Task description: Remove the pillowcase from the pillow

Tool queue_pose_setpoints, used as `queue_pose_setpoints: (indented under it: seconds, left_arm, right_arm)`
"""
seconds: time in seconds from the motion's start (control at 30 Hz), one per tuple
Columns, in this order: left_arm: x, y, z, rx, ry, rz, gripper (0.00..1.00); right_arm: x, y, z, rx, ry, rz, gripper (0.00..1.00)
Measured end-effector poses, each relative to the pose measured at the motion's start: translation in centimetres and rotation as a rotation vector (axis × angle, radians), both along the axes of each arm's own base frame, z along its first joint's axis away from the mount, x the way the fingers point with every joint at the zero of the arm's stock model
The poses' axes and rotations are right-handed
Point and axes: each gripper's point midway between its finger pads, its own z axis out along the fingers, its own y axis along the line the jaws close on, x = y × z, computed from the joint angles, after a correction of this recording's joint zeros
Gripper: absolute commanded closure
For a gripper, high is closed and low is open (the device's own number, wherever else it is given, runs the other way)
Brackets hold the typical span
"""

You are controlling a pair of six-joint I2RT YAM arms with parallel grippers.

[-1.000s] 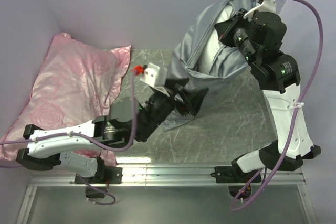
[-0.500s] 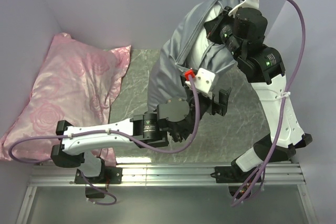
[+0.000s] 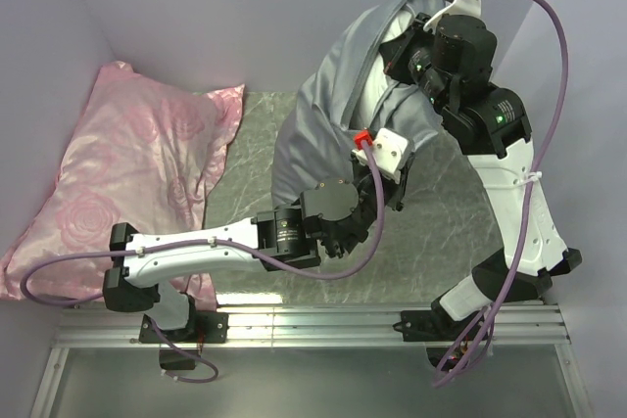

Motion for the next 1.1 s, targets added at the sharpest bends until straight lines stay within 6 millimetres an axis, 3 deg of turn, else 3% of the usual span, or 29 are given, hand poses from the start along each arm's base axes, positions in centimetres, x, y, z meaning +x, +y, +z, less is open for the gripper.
queue_pose_setpoints:
  seconds: [0.07,0.13,0.43,0.67,0.9,1.1]
  left_arm:
    - [-0.2,-0.5,-0.4,0.001,0.003,-0.026,0.93]
    - [-0.5,-1.0,-0.5,-0.006,0.004,-0.060,0.99]
    - [-2.8,-3.1,-4.4,0.039,0.043,-0.254,0.99]
    - [-3.3,-1.0,-9.2,0.051,0.144,-0.308,1.00]
    - [-3.1,-0.3,-13.3,0.065,0.229,-0.294,0.99]
    - [-2.6,1.1,-15.4,0.035,0.296,-0.263,0.99]
  right_arm:
    - [0.0,0.0,0.0,-0.003,0.001,0.000,1.00]
    - [-0.1,0.1,0.0,-0.007,0.001,0.001,1.00]
    - [-0.4,0.4,0.2,-0.028,0.005,0.012,1.00]
    - [-0.9,0.2,0.1,-0.053,0.015,0.015,1.00]
    - [-1.5,0.0,0.0,-0.072,0.030,0.015,1.00]
    - [-1.8,-0.5,-0.3,-0.098,0.043,0.006,1.00]
